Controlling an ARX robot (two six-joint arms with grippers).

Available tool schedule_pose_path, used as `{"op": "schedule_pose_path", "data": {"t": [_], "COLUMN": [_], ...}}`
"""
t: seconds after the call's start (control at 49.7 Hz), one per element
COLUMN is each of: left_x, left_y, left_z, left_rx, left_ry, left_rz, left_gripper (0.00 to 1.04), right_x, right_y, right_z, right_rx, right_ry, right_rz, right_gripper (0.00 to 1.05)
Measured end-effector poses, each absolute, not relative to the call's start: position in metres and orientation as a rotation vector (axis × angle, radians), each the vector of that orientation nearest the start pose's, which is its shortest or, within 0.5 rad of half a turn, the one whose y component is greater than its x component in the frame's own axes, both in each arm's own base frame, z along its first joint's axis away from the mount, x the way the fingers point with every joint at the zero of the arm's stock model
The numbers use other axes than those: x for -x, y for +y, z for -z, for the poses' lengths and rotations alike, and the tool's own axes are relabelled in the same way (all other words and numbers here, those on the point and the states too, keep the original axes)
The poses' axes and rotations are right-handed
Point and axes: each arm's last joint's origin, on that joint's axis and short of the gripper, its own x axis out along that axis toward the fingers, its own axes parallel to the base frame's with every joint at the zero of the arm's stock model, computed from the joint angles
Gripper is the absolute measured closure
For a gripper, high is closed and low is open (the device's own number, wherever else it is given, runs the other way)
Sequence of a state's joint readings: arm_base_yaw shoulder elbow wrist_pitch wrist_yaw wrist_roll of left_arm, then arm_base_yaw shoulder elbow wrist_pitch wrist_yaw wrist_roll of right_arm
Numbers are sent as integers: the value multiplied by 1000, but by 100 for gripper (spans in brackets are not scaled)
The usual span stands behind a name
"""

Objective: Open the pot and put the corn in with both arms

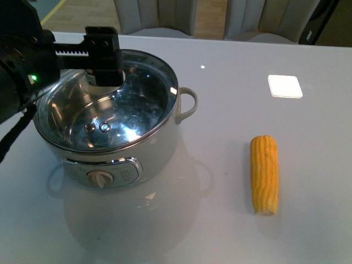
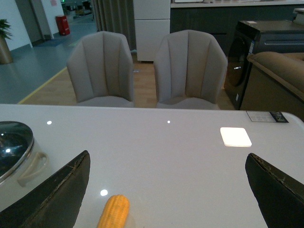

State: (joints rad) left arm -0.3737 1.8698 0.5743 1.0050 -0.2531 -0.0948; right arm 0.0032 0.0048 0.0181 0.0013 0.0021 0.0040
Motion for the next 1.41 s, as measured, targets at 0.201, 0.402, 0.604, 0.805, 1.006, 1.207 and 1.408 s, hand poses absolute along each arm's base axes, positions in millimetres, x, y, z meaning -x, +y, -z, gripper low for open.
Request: {"op": "schedule_pose_path", "data": {"t": [0.201,0.402,0.604,0.805,1.006,1.207,1.408], "left_x": [-294,-294,-301,-306,-310,-311,-312], "left_y": [-123,-133,-135,-134,-130,-129,-129], "left_z": [-79,-61,-56,-54,-56,-56,-62], "left_rx": [-51,-87,-84,-58,-18,-26,-43], "left_ry": [316,324,314,316,314,315,321], "left_rz": [162,189,177,159,120,114,112], "left_gripper": [7,7,7,18,52,61,62], "right_x": [-97,-97,-97,-97,-97,-97,-97], "right_y": [0,0,0,0,0,0,0], "right_z": [-169,-169,-169,-169,-169,-169,-169], "right_rx": [-4,-4,-4,-4,-4,-4,-4], "right_ry": [-15,-14,-15,-15,-14,-15,-15], "right_rz": [-1,-1,-1,-1,-1,-1,-1], "right_gripper": [9,9,9,9,9,9,9]}}
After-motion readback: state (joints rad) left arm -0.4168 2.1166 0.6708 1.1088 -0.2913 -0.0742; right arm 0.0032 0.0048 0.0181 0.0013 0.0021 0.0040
